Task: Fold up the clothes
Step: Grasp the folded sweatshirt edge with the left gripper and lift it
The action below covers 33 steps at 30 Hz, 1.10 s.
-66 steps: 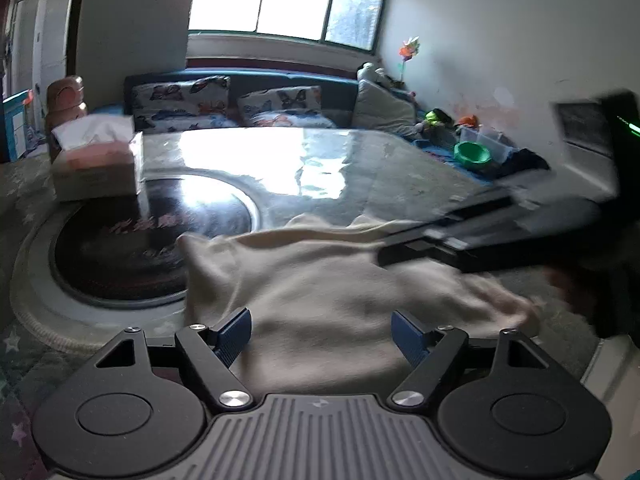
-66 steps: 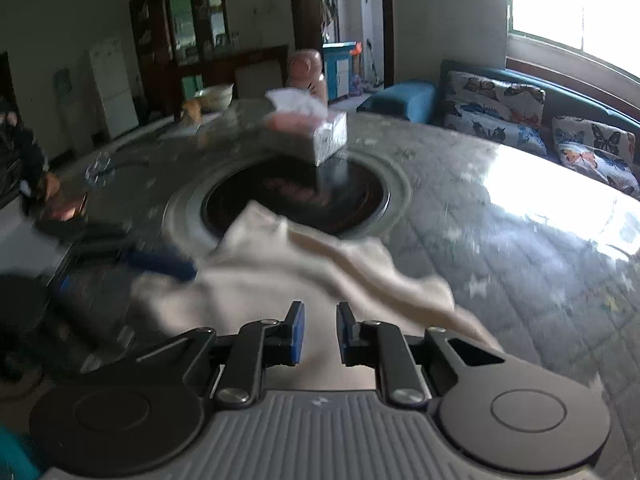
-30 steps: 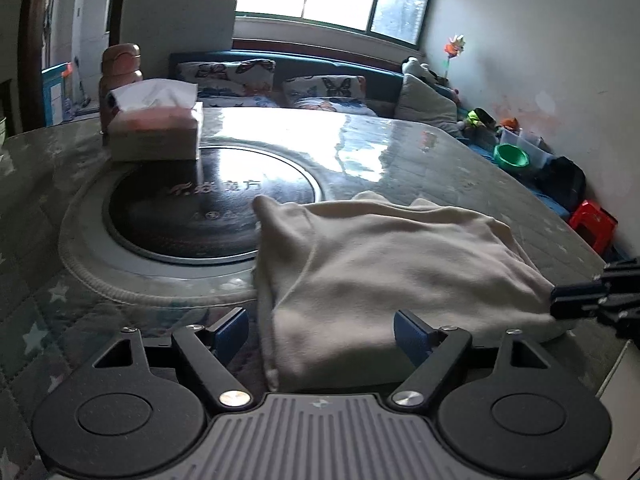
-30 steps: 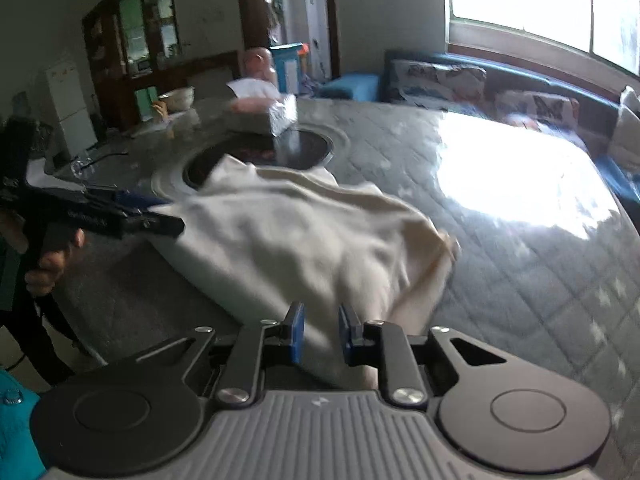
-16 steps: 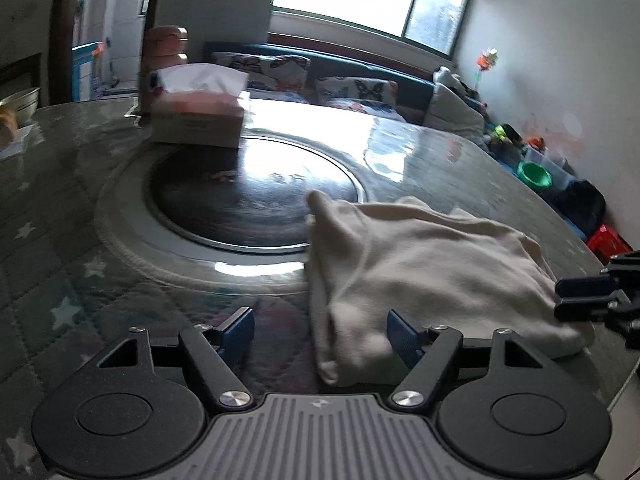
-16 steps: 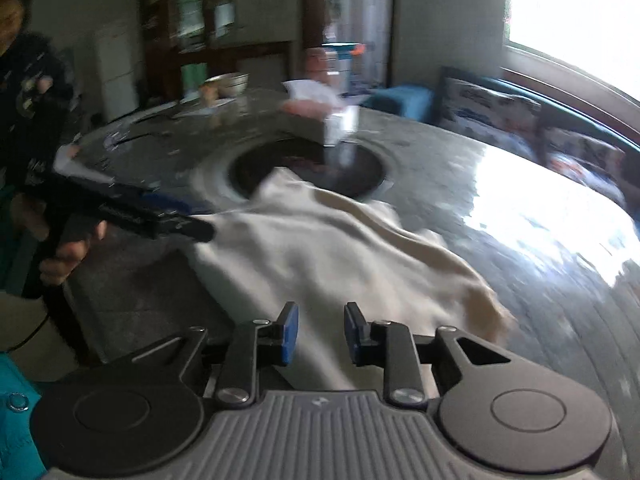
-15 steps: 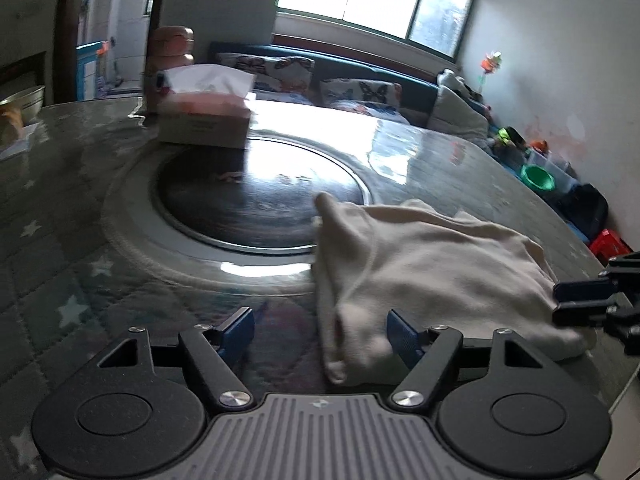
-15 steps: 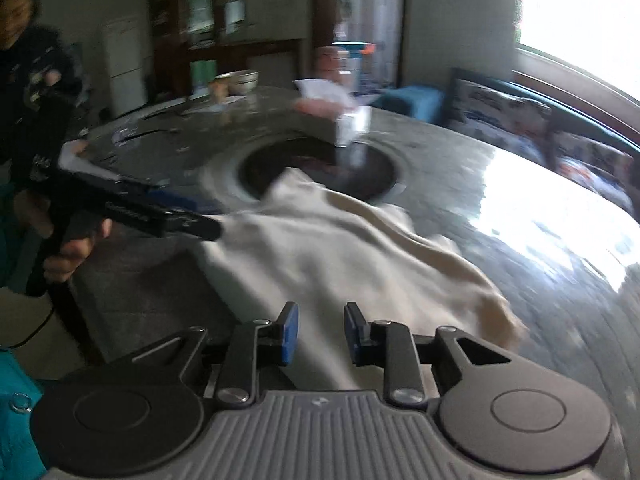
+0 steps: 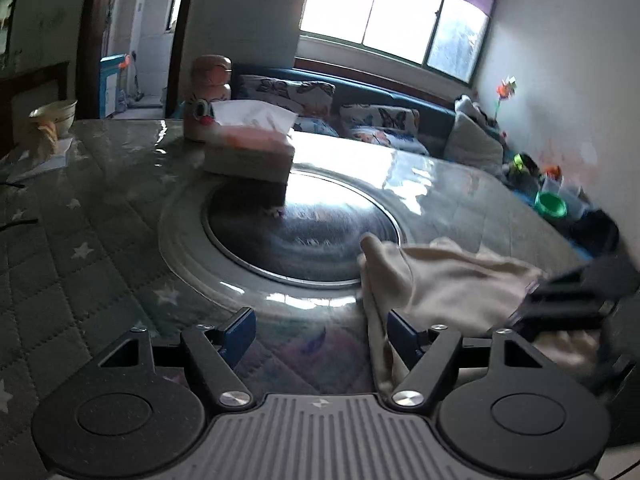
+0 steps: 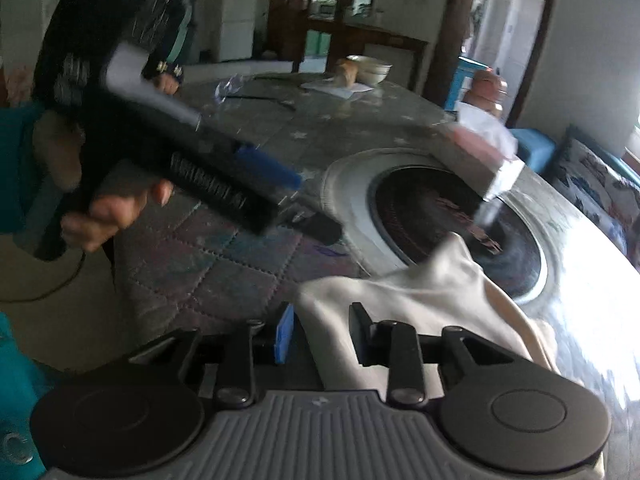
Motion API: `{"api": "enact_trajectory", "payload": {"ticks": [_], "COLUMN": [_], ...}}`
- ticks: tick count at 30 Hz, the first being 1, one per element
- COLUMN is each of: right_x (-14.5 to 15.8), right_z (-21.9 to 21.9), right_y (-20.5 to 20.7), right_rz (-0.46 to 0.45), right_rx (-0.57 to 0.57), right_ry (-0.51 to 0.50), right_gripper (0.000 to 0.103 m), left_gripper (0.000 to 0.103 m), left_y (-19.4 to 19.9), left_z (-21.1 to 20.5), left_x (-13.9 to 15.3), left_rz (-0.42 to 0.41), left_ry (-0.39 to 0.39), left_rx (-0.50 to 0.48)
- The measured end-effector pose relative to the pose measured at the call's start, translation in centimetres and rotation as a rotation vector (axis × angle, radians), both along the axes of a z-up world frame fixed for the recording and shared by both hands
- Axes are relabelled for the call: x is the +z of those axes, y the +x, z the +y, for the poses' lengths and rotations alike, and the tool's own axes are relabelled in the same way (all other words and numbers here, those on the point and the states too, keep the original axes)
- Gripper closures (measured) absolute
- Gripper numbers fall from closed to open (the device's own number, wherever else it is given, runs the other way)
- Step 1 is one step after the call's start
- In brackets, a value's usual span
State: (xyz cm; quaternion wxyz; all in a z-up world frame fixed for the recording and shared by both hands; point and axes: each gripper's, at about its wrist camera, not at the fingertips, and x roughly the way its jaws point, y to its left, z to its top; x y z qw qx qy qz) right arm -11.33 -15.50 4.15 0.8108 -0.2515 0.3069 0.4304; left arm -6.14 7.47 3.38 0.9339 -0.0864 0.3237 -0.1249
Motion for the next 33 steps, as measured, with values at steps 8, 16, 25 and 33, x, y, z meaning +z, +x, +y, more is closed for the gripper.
{"api": "enact_trajectory", "payload": {"ticks": [8,16,25,33], "right_x": [-1.8,1.3,3.0,2.3], "right_z": [1.7,-2.2,-4.9,-5.3], "right_y": [-0.4,1.0,1.2,1.0], "right_rz": [-0.042,0.058,0.071,0.076], "right_rx": [-0.02,-0.116,-0.129,-0.118], "right_ry": [-0.065,0.179,0.291,0.295], "right_gripper": [0.088,0.094,0.095,0.095], "left_gripper": [0.018,0.016,0.026,0.071], "left_y": [0.6,2.7,5.0,6.0], "left_z": [-0.9,-2.2,-3.7,-4.5], "left_x": [0.0,-0.7,-2.3,-3.1], "left_rz": [0.037,0.144,0.293,0.335], "left_ry": [-0.083,-0.266,-0.443,-0.442], "left_rx": [-0.034,-0.023,0.002,0.014]}}
